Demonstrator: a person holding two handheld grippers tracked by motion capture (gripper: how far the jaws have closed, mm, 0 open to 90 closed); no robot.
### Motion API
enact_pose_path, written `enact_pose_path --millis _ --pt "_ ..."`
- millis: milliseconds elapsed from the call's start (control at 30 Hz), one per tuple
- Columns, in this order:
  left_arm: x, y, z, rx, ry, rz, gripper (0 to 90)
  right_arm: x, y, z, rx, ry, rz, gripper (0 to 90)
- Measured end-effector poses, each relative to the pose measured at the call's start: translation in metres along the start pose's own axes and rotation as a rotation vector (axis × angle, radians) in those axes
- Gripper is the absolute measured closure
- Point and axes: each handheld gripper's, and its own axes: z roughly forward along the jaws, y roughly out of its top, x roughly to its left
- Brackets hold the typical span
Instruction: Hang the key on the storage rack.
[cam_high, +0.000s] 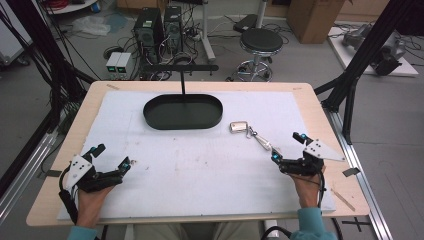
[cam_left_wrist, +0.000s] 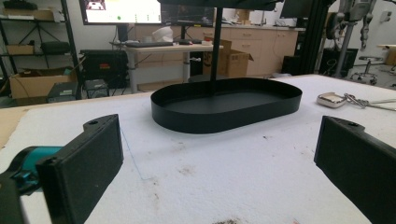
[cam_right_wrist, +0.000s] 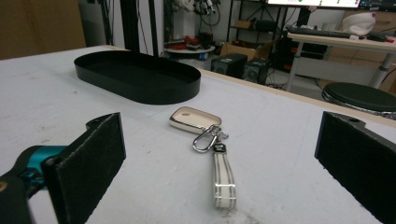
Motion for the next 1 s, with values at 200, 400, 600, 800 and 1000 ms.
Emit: enact_pose_path --millis 200,400,600,800,1000 --pt "0.001 0.000 0.000 -0.001 0.006 -0.010 1.7 -0.013 0.021 0.006 0.080 0.033 -0.006 1.0" --pt "0.001 0.000 0.000 0.000 0.006 -0.009 1.7 -0.026 0.037 0.026 0.237 0.081 -0.017 1.0" --pt "0.001 0.000 0.001 0.005 0.006 -0.015 1.7 -0.033 0.040 0.042 0.356 0.102 -0.019 1.1" --pt "0.001 0.000 0.001 0.006 0.004 -0.015 1.7 -0.039 0.038 0.059 0.489 0.113 -0.029 1.1" --pt "0.001 0.000 0.001 0.009 0.001 -0.013 1.7 -0.040 0.037 0.069 0.556 0.116 -0.027 1.1"
